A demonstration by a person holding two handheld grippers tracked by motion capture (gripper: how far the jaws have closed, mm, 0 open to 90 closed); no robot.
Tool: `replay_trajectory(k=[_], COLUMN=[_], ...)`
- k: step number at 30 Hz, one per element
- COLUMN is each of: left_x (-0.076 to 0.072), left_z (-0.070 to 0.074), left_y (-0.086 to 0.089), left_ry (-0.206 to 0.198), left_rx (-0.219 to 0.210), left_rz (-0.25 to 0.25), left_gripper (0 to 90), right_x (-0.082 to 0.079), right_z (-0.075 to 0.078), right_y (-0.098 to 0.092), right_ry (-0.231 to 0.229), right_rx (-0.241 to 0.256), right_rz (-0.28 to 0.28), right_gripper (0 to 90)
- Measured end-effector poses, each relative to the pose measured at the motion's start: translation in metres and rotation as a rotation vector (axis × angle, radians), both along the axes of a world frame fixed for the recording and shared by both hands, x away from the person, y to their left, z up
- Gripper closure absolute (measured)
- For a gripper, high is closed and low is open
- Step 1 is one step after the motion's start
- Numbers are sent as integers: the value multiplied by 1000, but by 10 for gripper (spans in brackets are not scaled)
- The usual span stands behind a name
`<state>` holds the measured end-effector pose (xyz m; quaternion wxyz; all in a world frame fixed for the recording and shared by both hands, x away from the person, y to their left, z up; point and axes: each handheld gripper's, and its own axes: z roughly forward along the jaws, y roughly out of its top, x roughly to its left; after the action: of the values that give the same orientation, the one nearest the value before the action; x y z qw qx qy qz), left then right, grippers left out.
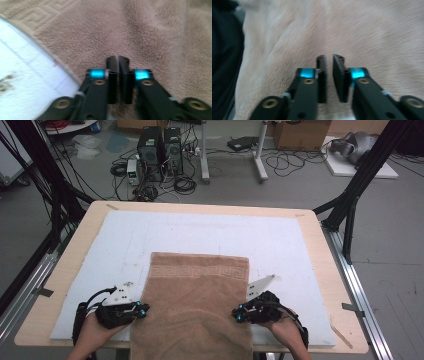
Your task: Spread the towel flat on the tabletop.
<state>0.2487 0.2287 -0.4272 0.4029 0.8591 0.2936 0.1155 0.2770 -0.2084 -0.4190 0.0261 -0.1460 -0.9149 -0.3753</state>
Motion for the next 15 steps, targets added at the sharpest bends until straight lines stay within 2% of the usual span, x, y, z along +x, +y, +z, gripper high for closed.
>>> replay_trajectory(k=[4, 9, 11, 13, 15], left_x=[26, 65, 83, 98, 109], left_z=[7, 6, 4, 0, -4], left_y=[0, -10, -14, -17, -19], left_ry=[-38, -72, -24, 14, 10], left_rx=[-46, -33, -43, -38, 20], left_rz=[75, 137, 159, 179, 215], left_gripper=[671, 666, 671, 668, 639], right_x=[29, 64, 74, 82, 91], right_z=[12, 13, 10, 6, 2], right_y=[-6, -11, -14, -16, -17], right_ry=[-28, -73, -95, -95, -100], right_rx=[-8, -5, 15, 25, 8], right_rz=[-99, -199, -237, -258, -291], right_gripper=[702, 627, 604, 603, 596])
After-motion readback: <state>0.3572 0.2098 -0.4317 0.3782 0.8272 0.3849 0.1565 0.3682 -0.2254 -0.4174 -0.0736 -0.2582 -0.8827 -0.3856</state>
